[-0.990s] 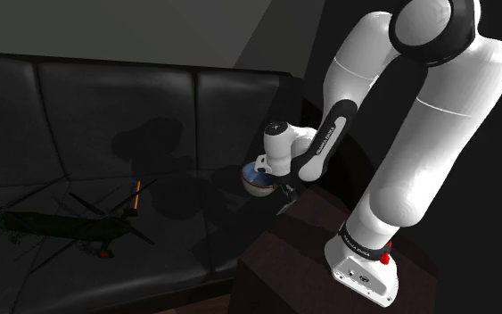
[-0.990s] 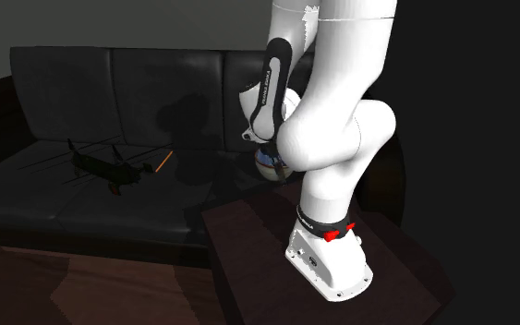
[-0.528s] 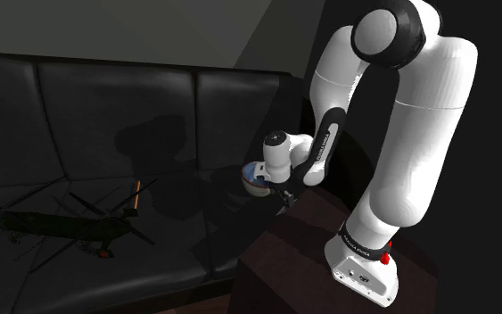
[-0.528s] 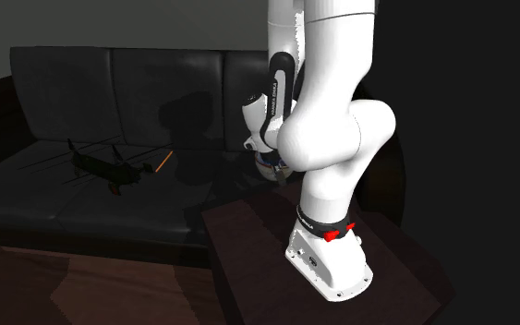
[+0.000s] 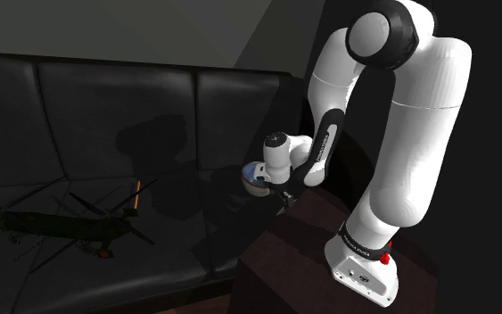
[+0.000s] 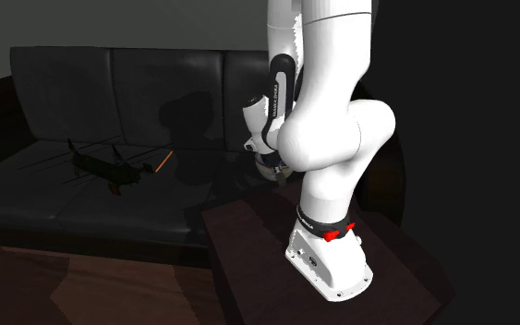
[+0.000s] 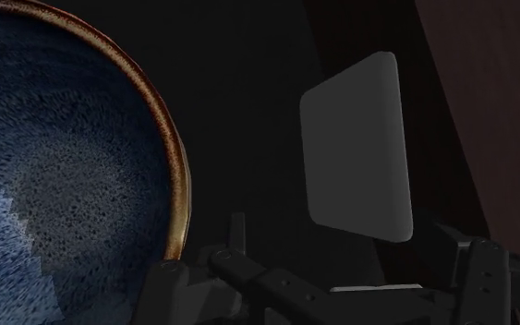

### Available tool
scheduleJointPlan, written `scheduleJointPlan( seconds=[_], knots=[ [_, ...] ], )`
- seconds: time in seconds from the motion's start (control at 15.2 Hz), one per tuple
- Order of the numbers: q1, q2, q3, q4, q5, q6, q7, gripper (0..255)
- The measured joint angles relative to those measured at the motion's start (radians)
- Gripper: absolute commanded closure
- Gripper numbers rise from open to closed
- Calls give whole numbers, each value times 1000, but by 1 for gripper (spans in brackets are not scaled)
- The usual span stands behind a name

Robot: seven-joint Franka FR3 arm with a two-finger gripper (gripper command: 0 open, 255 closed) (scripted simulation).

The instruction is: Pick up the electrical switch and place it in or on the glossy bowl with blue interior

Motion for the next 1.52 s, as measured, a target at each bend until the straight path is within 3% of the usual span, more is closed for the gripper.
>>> scheduleJointPlan(
  seconds=[0.79,1.52],
  knots=[
    [-6,-19,4,-21,18,-28,-22,255],
    [-25,-276,57,-106,243,-186,-248,255]
  ],
)
